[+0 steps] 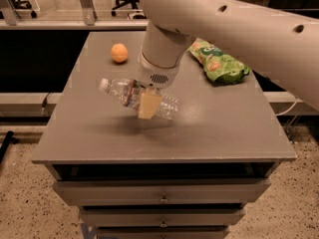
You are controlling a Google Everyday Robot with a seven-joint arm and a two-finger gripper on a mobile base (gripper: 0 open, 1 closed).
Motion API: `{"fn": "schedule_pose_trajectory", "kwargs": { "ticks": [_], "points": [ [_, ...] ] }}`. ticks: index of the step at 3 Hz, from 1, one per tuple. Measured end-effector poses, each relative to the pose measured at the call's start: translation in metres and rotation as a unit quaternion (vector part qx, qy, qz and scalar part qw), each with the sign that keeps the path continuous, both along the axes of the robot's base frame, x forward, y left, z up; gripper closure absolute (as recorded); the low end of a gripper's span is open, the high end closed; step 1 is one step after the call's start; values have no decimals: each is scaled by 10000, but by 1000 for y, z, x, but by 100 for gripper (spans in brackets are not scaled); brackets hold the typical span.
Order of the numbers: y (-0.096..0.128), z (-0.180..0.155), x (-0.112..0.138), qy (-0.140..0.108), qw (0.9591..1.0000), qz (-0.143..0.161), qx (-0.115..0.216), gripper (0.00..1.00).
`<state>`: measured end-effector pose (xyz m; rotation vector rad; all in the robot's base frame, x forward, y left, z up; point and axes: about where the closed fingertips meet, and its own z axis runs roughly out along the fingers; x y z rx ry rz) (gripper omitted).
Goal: Knock water bottle over
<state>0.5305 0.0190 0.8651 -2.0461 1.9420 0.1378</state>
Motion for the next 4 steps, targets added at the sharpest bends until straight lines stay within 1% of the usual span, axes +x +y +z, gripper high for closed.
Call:
{"fn": "schedule_pose_trajectory", "kwargs": {
  "ticks": [1,2,3,4],
  "points": [
    [0,-11,-9,23,9996,14,-291,47],
    [1,-14,-15,38,9992,48,-385,22],
    [13,-28,-11,102,9987,148,-471,0],
    [15,-30,-8,94,9989,137,-450,0]
  ]
}}
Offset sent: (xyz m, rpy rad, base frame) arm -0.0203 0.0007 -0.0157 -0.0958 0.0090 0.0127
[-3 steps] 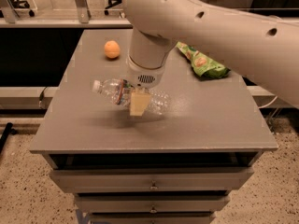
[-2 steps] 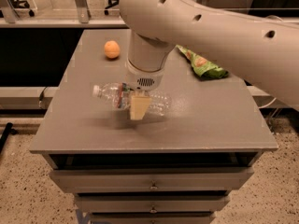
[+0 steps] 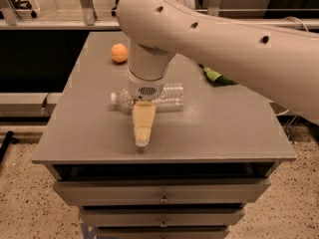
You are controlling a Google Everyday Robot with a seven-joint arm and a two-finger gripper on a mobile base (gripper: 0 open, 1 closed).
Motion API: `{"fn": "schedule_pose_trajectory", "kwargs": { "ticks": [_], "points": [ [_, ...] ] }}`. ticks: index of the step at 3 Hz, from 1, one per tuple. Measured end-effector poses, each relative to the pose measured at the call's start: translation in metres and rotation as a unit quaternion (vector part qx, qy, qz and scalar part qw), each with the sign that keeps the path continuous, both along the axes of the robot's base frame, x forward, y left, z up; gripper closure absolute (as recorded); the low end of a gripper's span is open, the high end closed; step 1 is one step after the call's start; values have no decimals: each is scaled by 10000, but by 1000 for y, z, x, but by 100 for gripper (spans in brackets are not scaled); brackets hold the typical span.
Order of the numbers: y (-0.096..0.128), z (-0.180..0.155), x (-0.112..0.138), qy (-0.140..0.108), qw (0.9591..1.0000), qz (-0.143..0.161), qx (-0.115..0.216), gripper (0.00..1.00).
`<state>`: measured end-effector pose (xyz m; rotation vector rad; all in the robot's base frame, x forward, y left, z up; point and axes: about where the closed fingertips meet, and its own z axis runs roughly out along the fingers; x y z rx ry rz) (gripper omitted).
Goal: Knock water bottle over
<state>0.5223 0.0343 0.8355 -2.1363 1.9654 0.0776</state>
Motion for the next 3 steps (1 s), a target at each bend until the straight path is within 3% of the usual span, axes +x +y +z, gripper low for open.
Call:
{"fn": "schedule_pose_trajectory", "kwargs": {
  "ticks": [1,2,3],
  "points": [
    [-2,12,7,-110,9995,-147,272,0],
    [-13,30,15,-271,9961,-367,751,0],
    [-38,43,19,-358,9848,-699,1551,0]
  ]
}}
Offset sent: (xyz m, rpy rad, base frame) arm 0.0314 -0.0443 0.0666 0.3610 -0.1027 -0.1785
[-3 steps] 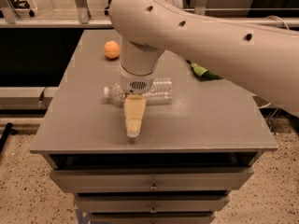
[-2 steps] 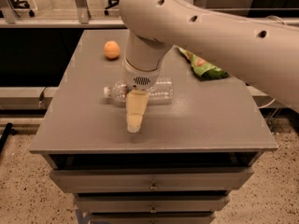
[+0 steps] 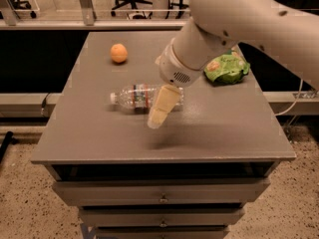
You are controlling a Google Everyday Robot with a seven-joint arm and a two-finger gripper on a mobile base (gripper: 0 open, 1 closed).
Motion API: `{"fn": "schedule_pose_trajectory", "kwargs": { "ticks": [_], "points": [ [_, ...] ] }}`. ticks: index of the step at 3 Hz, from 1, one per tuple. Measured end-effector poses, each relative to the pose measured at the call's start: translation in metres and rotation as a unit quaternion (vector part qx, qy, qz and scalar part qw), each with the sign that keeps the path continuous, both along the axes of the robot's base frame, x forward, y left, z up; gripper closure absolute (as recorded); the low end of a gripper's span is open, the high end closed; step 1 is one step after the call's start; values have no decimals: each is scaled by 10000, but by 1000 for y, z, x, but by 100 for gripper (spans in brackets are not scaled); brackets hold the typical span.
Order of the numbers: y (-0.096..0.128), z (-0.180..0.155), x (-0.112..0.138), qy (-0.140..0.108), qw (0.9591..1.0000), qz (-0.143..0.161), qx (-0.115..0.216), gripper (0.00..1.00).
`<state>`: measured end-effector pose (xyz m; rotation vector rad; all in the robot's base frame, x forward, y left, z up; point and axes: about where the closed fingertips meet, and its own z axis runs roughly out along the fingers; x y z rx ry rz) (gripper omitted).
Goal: Knock water bottle over
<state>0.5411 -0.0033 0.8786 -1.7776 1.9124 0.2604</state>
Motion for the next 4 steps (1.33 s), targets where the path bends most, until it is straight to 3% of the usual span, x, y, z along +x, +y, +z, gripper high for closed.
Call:
{"fn": "schedule_pose_trajectory", "kwargs": {
  "ticks": [1,2,3,4],
  "points": [
    [-33,10,3,-183,9959,-337,814,0],
    [-85,31,-1,-504,9836,-739,1568,0],
    [-136,63,-14,-851,9665,-1087,2163,0],
    [-148,71,-20,-909,9615,-1206,2298,0]
  ]
}}
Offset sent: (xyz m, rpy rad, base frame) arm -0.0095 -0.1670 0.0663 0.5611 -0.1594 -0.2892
